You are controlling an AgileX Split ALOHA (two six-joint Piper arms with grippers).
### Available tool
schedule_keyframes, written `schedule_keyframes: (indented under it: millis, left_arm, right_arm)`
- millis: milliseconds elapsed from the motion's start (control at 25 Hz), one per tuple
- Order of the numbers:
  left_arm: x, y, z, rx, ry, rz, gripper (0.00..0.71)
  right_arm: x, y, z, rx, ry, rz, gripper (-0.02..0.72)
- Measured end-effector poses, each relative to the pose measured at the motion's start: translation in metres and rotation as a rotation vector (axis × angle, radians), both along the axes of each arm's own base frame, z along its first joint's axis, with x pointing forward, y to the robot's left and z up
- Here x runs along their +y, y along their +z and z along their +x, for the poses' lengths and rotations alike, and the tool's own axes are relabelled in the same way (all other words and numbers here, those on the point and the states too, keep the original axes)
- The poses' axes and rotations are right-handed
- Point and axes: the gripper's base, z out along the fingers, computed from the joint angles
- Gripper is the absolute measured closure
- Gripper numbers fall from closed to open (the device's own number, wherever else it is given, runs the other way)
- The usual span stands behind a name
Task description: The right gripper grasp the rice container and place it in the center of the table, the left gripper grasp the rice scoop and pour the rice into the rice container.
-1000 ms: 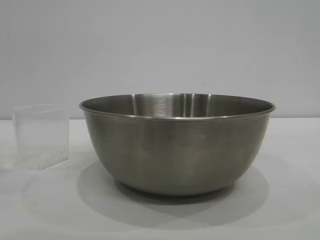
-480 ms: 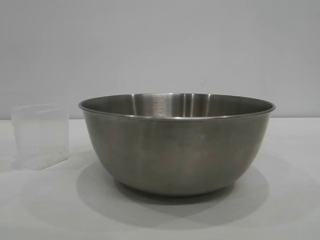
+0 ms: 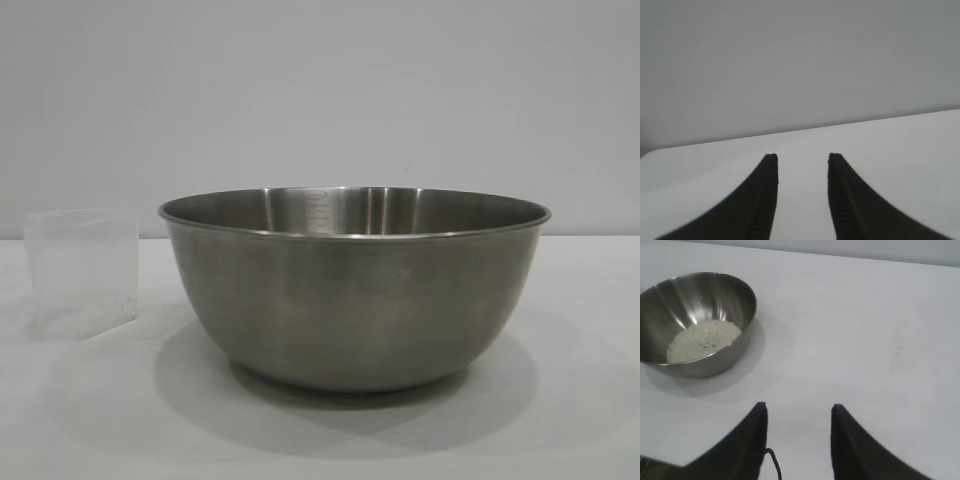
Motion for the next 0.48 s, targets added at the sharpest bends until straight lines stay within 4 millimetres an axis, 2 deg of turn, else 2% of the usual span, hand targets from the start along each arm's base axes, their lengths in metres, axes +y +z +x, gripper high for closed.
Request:
schedule_keyframes:
  millis: [80,240,320,360,480]
  left_arm:
    - [-0.001,0.016,-0.021,0.024,0.04,-0.029,0.495]
    - [0.0,0.031,-0.06,0.086,0.121,-0.035,0.495]
    - [0.001,0.038,-0.078,0.094,0.158,-0.036,0.495]
    - [0.001,0.04,-0.088,0.098,0.177,-0.04,0.452]
    - [0.001,0.042,-0.116,0.134,0.231,-0.089,0.45]
  right_arm:
    - [0.0,0.0,0.0,0.0,0.0,0.0,0.445]
    - [0.0,0.0,0.0,0.0,0.0,0.0,0.445]
    - [0.0,0.0,0.0,0.0,0.0,0.0,0.445]
    - [0.0,0.0,0.0,0.0,0.0,0.0,0.445]
    - [0.0,0.0,0.0,0.0,0.0,0.0,0.445]
